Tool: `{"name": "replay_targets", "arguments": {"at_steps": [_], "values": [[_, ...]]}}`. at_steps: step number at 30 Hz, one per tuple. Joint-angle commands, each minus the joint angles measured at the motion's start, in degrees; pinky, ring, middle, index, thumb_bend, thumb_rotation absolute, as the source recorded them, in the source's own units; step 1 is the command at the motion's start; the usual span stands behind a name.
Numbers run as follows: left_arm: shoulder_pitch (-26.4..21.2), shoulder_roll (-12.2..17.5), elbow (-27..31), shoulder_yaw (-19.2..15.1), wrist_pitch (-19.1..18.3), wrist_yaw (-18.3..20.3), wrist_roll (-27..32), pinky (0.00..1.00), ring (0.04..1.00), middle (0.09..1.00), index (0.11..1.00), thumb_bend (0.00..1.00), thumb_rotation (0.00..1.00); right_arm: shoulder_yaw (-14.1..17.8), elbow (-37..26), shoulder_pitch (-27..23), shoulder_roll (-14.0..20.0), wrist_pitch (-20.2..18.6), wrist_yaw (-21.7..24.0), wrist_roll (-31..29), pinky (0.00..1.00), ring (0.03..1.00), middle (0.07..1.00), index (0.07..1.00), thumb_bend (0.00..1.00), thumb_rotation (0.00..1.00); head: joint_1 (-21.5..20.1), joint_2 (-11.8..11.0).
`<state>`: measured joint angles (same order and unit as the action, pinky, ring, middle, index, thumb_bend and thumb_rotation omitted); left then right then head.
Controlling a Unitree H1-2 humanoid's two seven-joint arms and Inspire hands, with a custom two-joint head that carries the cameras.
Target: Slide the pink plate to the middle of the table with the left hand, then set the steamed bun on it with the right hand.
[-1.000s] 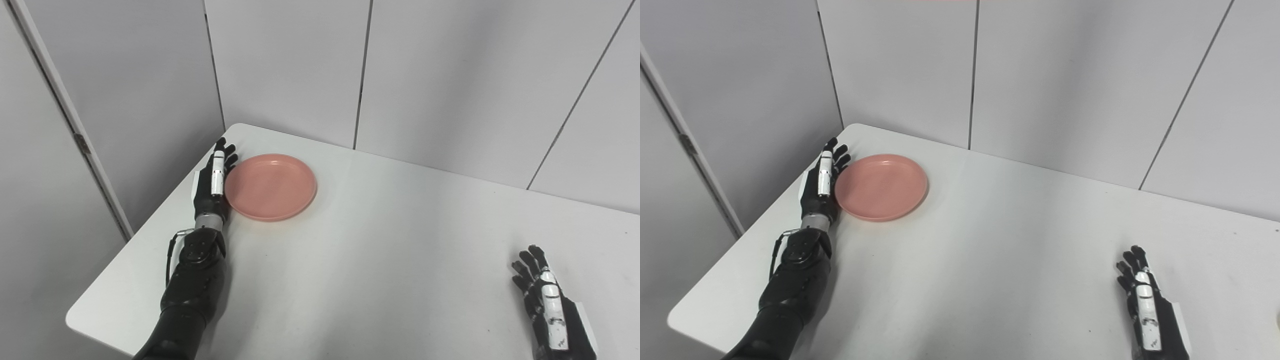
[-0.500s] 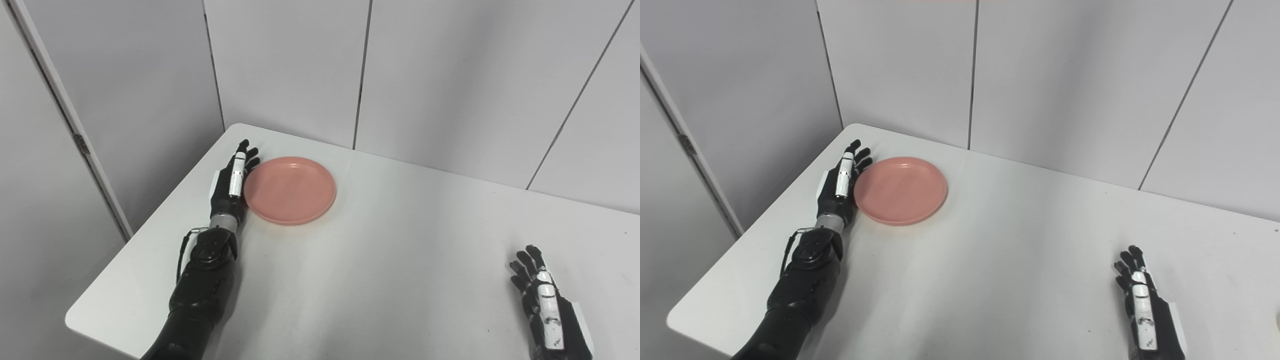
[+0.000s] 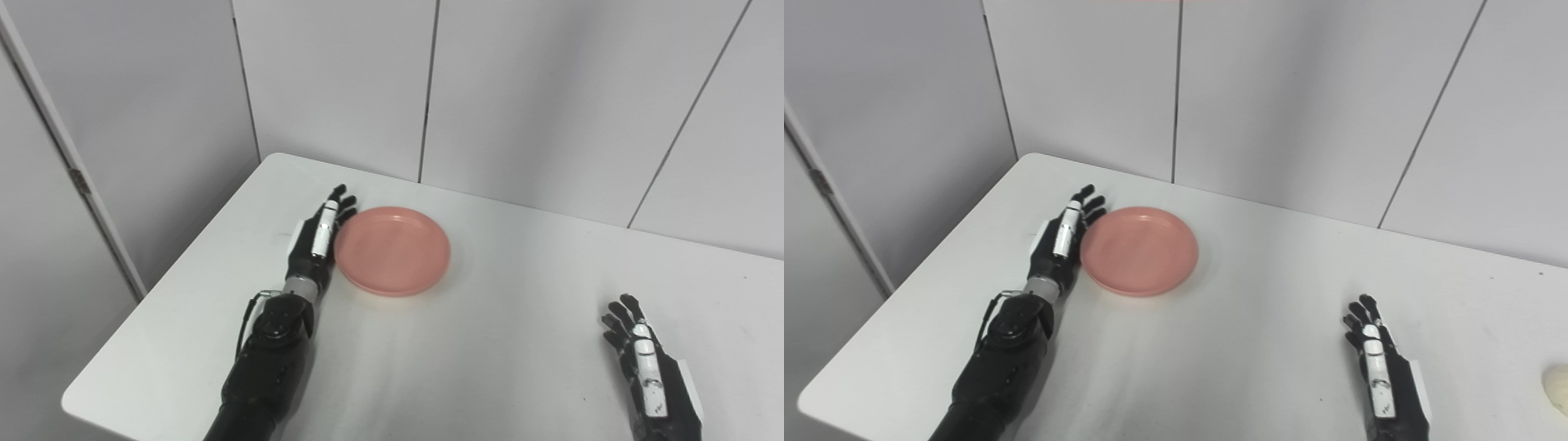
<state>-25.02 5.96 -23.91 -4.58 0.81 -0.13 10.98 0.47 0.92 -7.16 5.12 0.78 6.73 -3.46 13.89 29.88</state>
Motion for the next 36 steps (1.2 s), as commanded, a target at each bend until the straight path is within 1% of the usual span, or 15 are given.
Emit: {"name": "replay_targets", "arguments": {"at_steps": [1,5,8,10,13,16,20,21,23,28,31,36], "values": [[1.2,-1.8,0.9,0.4,-4.1,2.1,1.6,0.9,0.9,0.896,0.901,0.38,1.0,-0.4,-0.1,0.3,-1.0,1.2,-0.3,-0.2,0.91,0.9,0.916,0.93,0.34,0.98,-0.2,0.1],[2.4,-3.3,4.2,1.5,-6.6,4.1,1.8,0.91,0.91,0.903,0.908,0.4,1.0,-0.5,0.0,0.4,-1.2,1.0,-0.4,-0.1,0.91,0.899,0.914,0.928,0.35,0.98,-1.6,0.3],[3.3,-4.6,6.2,2.6,-8.1,4.8,1.5,0.91,0.904,0.901,0.905,0.39,1.0,-0.6,0.3,0.4,-1.4,1.3,-0.4,0.0,0.91,0.898,0.913,0.925,0.35,0.97,-2.7,0.5],[3.7,-5.2,6.8,2.9,-8.8,5.1,1.5,0.91,0.904,0.904,0.908,0.38,1.0,-0.7,0.5,0.4,-1.4,1.8,-0.3,0.1,0.9,0.896,0.911,0.922,0.35,0.97,-3.5,0.6],[4.5,-6.2,8.0,3.7,-10.7,5.9,1.9,0.93,0.916,0.918,0.919,0.36,1.0,-1.0,0.3,0.5,-1.6,1.6,-0.5,0.4,0.91,0.897,0.913,0.923,0.35,0.98,-5.0,0.8],[5.1,-7.0,8.0,4.4,-11.2,6.8,2.0,0.92,0.918,0.922,0.922,0.34,1.0,-1.1,0.3,0.6,-2.0,1.9,-0.9,0.8,0.91,0.894,0.911,0.919,0.35,0.98,-6.4,0.9],[5.9,-7.2,7.9,5.5,-11.0,9.2,2.1,0.94,0.925,0.931,0.934,0.33,1.0,-1.3,1.3,0.5,-2.0,3.3,-0.7,0.9,0.9,0.895,0.912,0.919,0.37,0.98,-8.5,0.9],[6.0,-7.2,7.9,5.6,-11.2,9.9,2.2,0.95,0.932,0.935,0.938,0.33,1.0,-1.4,1.6,0.5,-2.0,3.7,-0.7,0.9,0.9,0.891,0.912,0.921,0.36,0.99,-8.6,0.9],[6.4,-7.4,8.3,6.0,-11.8,11.3,2.9,0.96,0.938,0.943,0.945,0.33,1.0,-1.6,2.0,0.3,-2.0,4.0,-0.6,1.1,0.9,0.896,0.918,0.929,0.38,0.99,-9.3,1.0],[7.2,-7.4,8.5,6.8,-12.8,14.1,5.0,0.96,0.934,0.94,0.944,0.35,1.0,-1.9,1.4,0.3,-2.7,2.8,-1.5,2.2,0.89,0.884,0.906,0.921,0.38,1.0,-11.2,1.0],[7.8,-7.4,8.4,7.2,-13.1,14.9,5.8,0.95,0.924,0.929,0.935,0.37,1.0,-2.2,1.3,0.3,-3.1,2.7,-1.9,2.6,0.89,0.882,0.901,0.917,0.36,1.0,-12.0,1.0],[8.6,-7.2,8.5,7.6,-13.9,15.9,6.7,0.93,0.907,0.918,0.925,0.38,1.0,-2.4,2.6,0.1,-3.4,4.3,-2.0,2.7,0.89,0.886,0.905,0.923,0.34,0.98,-14.3,1.1]]}}
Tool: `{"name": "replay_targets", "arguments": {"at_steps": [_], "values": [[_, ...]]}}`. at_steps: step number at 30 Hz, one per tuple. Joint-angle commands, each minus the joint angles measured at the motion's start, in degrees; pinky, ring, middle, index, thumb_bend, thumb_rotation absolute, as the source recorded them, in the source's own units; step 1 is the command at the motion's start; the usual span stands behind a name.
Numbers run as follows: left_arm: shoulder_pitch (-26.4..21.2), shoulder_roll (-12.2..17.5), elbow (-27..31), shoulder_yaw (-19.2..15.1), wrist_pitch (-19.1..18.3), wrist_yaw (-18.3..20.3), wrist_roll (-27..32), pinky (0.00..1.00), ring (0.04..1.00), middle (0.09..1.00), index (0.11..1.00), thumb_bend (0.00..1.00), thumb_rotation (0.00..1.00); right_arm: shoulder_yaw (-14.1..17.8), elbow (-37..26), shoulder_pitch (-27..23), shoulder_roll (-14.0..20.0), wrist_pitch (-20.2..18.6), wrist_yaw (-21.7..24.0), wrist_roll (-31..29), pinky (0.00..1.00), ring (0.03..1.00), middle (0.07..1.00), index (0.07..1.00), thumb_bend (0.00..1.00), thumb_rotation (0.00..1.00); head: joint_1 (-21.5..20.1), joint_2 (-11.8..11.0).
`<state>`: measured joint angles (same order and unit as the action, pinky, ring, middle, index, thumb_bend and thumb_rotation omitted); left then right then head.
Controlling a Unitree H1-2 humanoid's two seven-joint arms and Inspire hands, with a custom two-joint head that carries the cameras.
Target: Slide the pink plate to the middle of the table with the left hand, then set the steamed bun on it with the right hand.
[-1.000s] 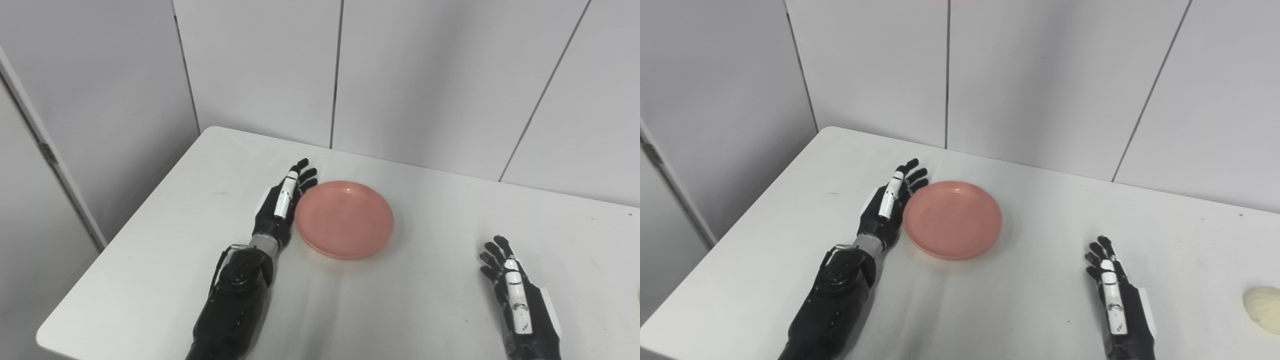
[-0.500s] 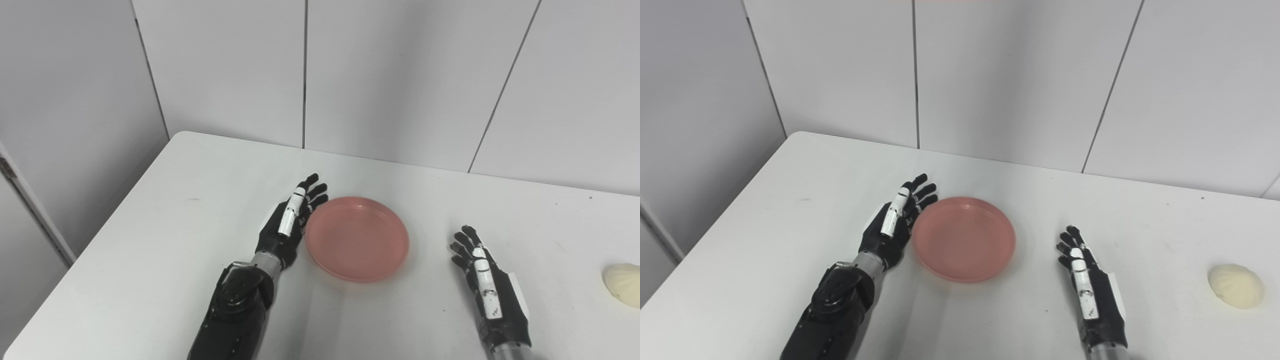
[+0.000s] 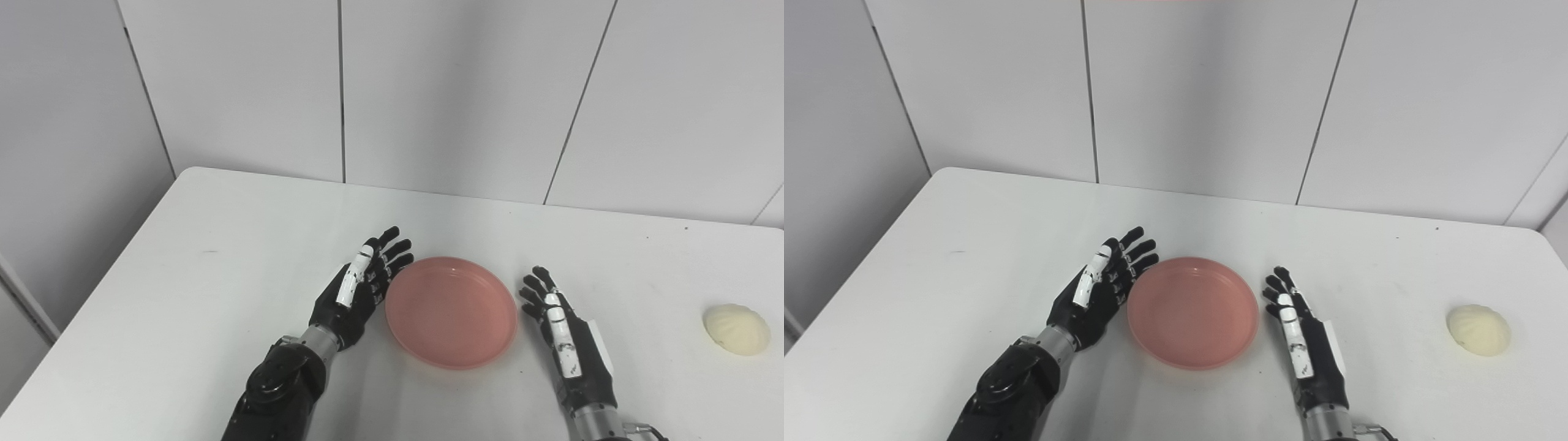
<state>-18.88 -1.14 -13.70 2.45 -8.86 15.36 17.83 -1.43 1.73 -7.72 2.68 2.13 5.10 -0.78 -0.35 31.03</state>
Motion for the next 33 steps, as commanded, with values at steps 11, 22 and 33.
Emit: {"name": "replay_targets", "arguments": {"at_steps": [11,22,33], "values": [[3.4,1.2,-2.8,0.7,-3.8,-0.5,-1.6,0.94,0.921,0.924,0.933,0.38,1.0,-0.4,2.6,0.0,-1.0,2.6,-1.7,1.7,0.9,0.898,0.918,0.94,0.41,0.96,-2.6,-0.1],[3.8,1.4,-3.3,-0.6,-2.8,-0.7,-1.7,0.94,0.921,0.921,0.917,0.4,1.0,1.9,1.3,-2.1,0.6,3.6,-2.5,1.0,0.92,0.918,0.956,0.98,0.56,0.94,-7.7,-0.5],[4.5,3.1,-2.4,-1.2,-3.1,0.4,-1.1,0.93,0.909,0.911,0.911,0.41,1.0,4.5,-0.2,-6.2,7.5,12.1,-14.3,19.8,0.73,0.792,0.871,0.905,0.84,0.71,-13.0,-0.4]]}}
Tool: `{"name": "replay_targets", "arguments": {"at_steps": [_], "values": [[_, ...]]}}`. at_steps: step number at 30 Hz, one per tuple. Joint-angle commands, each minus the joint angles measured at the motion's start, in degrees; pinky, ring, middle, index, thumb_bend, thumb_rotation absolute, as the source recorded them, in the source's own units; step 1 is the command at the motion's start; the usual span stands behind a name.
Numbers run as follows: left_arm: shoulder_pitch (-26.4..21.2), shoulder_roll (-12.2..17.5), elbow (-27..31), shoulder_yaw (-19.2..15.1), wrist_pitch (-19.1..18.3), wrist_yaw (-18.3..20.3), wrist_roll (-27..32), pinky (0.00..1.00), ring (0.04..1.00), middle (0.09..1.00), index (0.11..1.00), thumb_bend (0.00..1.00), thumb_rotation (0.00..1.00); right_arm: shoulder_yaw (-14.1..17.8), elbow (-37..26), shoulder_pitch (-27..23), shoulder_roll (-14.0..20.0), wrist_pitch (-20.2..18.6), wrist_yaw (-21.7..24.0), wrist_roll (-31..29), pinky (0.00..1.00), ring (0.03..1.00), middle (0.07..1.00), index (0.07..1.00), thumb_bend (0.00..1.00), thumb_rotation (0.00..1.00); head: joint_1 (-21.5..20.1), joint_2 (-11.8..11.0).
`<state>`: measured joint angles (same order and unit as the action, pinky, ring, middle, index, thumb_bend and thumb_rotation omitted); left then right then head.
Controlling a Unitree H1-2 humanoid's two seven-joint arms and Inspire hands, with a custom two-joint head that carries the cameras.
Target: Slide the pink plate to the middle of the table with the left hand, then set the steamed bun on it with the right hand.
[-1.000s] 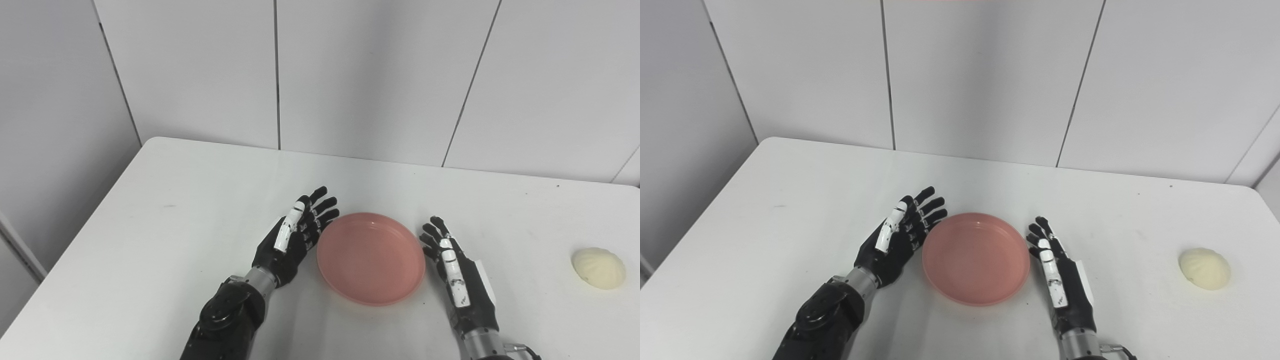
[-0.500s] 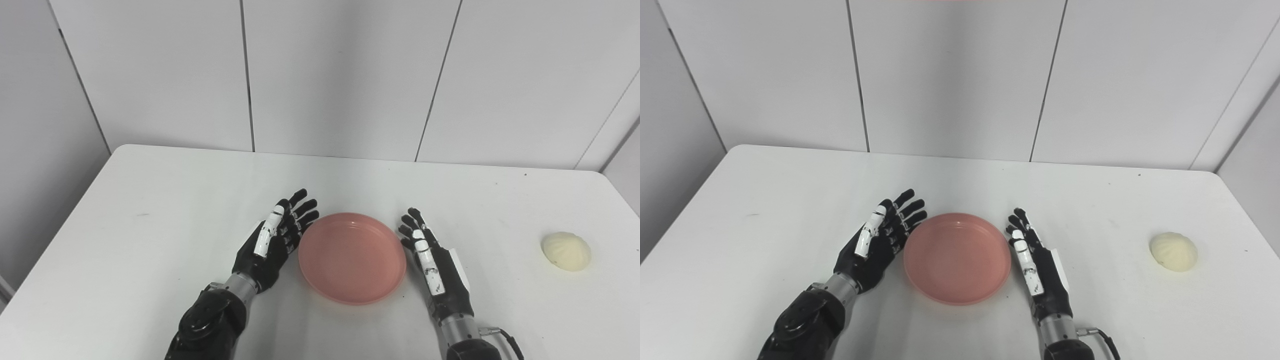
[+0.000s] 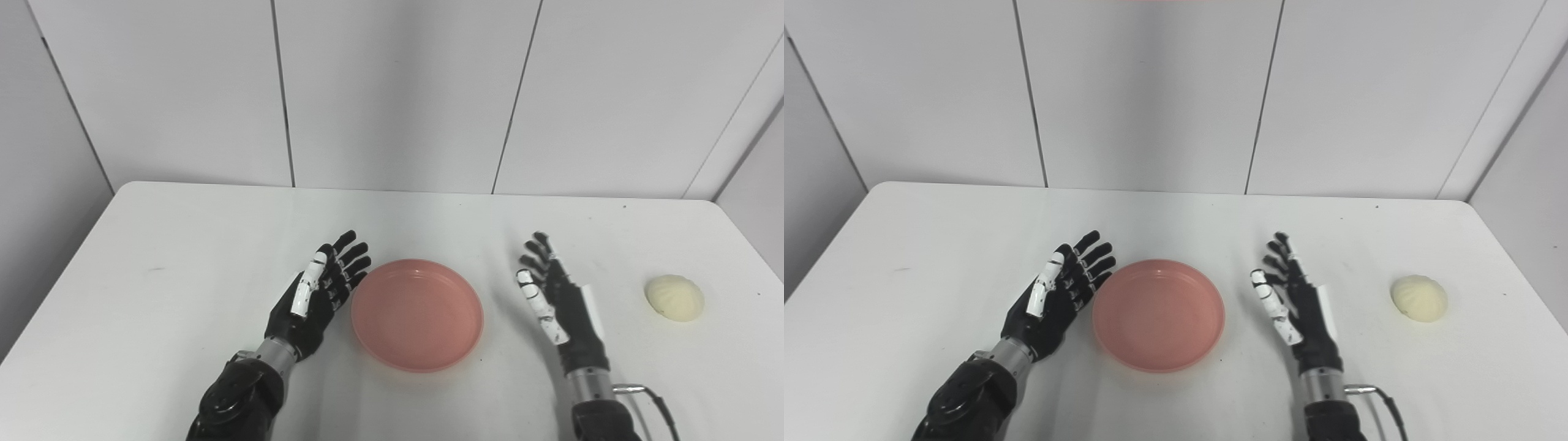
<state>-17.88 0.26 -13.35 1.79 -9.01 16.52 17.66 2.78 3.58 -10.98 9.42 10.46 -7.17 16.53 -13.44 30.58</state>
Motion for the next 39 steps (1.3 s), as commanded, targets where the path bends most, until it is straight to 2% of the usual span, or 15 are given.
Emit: {"name": "replay_targets", "arguments": {"at_steps": [1,3,6,8,12,15,21,25,30,32,36,39], "values": [[3.6,1.9,-2.9,-0.6,-2.8,-0.4,-0.8,0.93,0.91,0.912,0.913,0.41,1.0,0.2,-3.3,-3.3,1.5,3.2,-2.8,4.9,0.71,0.787,0.871,0.903,0.86,0.68,-0.4,0.1],[3.7,2.2,-2.9,-0.7,-2.7,0.0,-0.5,0.92,0.908,0.912,0.916,0.41,1.0,-0.1,-7.8,-3.6,3.3,0.2,-3.1,10.7,0.66,0.763,0.858,0.898,0.87,0.64,-1.3,0.2],[4.0,2.8,-3.0,-0.9,-2.5,0.5,-0.1,0.92,0.907,0.912,0.916,0.42,1.0,0.2,-12.8,-3.8,5.0,-3.0,-1.1,13.4,0.64,0.766,0.852,0.881,0.87,0.57,-3.0,0.0],[4.0,3.3,-3.4,-1.2,-2.3,1.0,0.2,0.92,0.903,0.909,0.912,0.43,1.0,0.8,-17.1,-4.2,6.9,-6.7,1.2,16.6,0.64,0.771,0.848,0.87,0.89,0.54,-4.2,-0.1],[3.9,4.4,-5.4,-1.9,-1.0,2.8,0.7,0.91,0.898,0.905,0.907,0.44,1.0,2.5,-23.6,-4.7,9.9,-14.0,5.9,19.6,0.67,0.796,0.84,0.832,0.89,0.48,-7.6,-0.6],[3.8,5.1,-6.9,-2.4,0.1,4.0,1.1,0.91,0.897,0.902,0.902,0.45,1.0,3.7,-25.7,-4.8,12.0,-17.3,8.1,22.2,0.7,0.821,0.852,0.822,0.87,0.43,-8.8,-0.8],[3.0,6.4,-10.7,-2.9,2.7,6.1,2.1,0.91,0.891,0.9,0.902,0.45,1.0,5.4,-26.1,-4.9,16.8,-23.2,12.9,26.3,0.7,0.808,0.854,0.831,0.92,0.41,-11.7,-1.5],[2.2,7.2,-13.9,-3.6,4.3,7.3,2.5,0.89,0.877,0.886,0.887,0.45,0.99,7.1,-22.9,-4.3,21.4,-24.1,13.5,28.5,0.7,0.826,0.858,0.825,0.93,0.42,-13.1,-1.7],[1.0,7.9,-17.7,-4.4,5.9,8.9,3.1,0.87,0.864,0.877,0.877,0.45,1.0,9.2,-19.3,-3.9,25.3,-25.8,14.5,27.6,0.74,0.852,0.86,0.826,0.97,0.41,-14.2,-2.2],[0.6,8.1,-19.2,-4.7,6.7,9.7,3.4,0.87,0.861,0.874,0.873,0.45,1.0,9.6,-18.0,-3.8,26.7,-26.6,15.8,26.8,0.74,0.846,0.857,0.83,0.97,0.37,-14.5,-2.3],[0.1,8.5,-21.2,-5.1,7.5,10.4,3.5,0.86,0.852,0.866,0.865,0.47,0.97,8.1,-15.5,-3.8,29.4,-29.0,18.9,28.2,0.67,0.806,0.838,0.817,0.97,0.38,-15.1,-2.5],[-0.3,8.6,-22.7,-5.6,7.9,11.1,3.9,0.85,0.848,0.865,0.862,0.47,0.95,7.3,-14.1,-4.0,30.5,-30.5,21.0,28.0,0.67,0.798,0.832,0.825,0.97,0.41,-15.7,-2.8]]}}
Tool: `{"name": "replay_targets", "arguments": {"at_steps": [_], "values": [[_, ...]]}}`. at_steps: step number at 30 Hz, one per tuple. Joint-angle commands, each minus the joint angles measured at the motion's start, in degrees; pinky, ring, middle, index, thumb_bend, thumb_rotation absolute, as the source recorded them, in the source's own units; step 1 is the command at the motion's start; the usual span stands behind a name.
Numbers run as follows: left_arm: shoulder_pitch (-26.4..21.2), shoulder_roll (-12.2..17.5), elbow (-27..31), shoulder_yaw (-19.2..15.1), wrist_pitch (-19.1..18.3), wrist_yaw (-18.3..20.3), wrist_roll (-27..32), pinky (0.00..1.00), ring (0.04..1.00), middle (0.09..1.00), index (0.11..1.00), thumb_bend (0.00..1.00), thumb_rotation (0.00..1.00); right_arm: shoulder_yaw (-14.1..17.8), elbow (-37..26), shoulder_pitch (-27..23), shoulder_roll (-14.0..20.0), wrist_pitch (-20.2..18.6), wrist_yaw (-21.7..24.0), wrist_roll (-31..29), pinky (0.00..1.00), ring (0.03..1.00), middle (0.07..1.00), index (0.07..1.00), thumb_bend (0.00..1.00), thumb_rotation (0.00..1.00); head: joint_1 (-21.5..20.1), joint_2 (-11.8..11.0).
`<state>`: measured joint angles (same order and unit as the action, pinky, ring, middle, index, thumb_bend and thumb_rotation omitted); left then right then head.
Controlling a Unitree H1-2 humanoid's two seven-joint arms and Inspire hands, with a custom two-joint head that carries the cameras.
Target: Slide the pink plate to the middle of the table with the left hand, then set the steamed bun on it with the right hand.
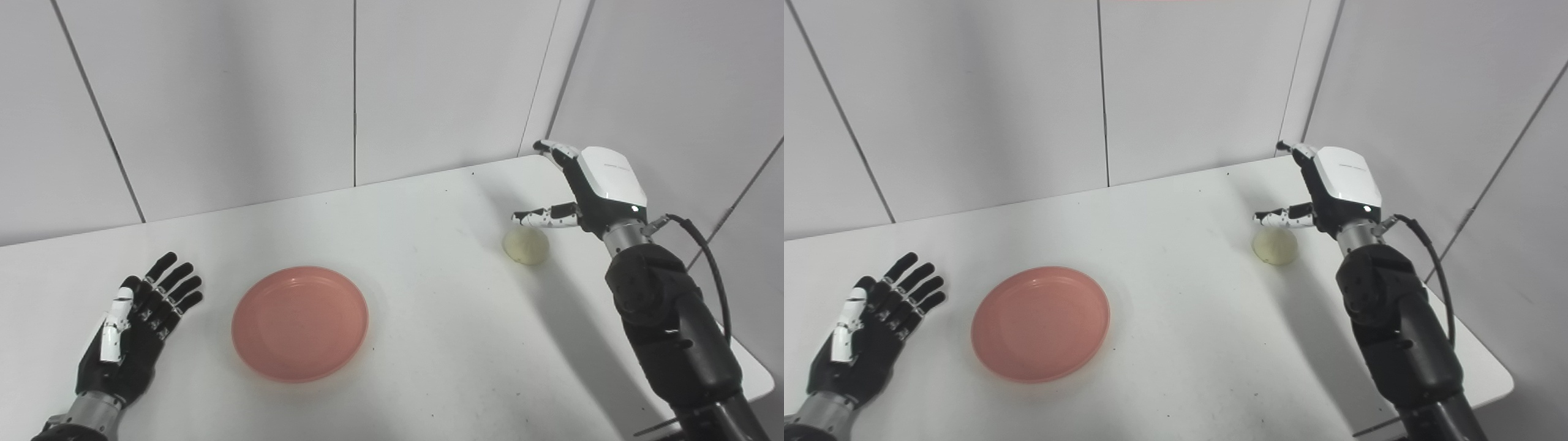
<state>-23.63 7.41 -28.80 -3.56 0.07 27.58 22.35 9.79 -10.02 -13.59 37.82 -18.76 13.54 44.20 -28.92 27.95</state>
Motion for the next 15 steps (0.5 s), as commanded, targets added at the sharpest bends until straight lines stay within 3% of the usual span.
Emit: {"name": "replay_targets", "arguments": {"at_steps": [1,4,11,14,15], "values": [[5.3,1.5,-7.6,-0.4,-1.0,0.2,-0.8,0.85,0.847,0.864,0.861,0.47,0.95,0.2,-0.2,-1.5,2.3,-1.4,0.5,-0.1,0.68,0.796,0.831,0.827,0.97,0.41,-0.3,-0.2],[4.9,1.6,-8.8,-0.6,-0.2,0.5,-1.2,0.84,0.843,0.86,0.856,0.48,0.93,-0.2,1.7,-2.0,2.8,-1.6,2.0,-2.2,0.76,0.792,0.827,0.839,0.97,0.41,-0.5,-0.3],[4.3,2.1,-11.0,-0.5,1.5,1.3,-1.6,0.83,0.842,0.857,0.853,0.49,0.92,-2.4,4.9,-4.5,2.9,-4.4,5.6,-4.7,0.72,0.799,0.825,0.828,0.93,0.36,-0.8,-0.1],[4.2,2.2,-11.3,-0.6,1.5,1.4,-1.5,0.82,0.837,0.851,0.847,0.49,0.9,-3.1,5.7,-5.5,2.7,-6.2,6.8,-5.9,0.58,0.655,0.704,0.832,0.91,0.31,-1.1,0.1],[4.2,2.3,-11.4,-0.7,1.5,1.3,-1.5,0.82,0.836,0.851,0.847,0.49,0.9,-3.5,6.6,-6.0,2.7,-6.4,7.0,-6.1,0.62,0.698,0.74,0.832,0.91,0.31,-1.2,0.1]]}}
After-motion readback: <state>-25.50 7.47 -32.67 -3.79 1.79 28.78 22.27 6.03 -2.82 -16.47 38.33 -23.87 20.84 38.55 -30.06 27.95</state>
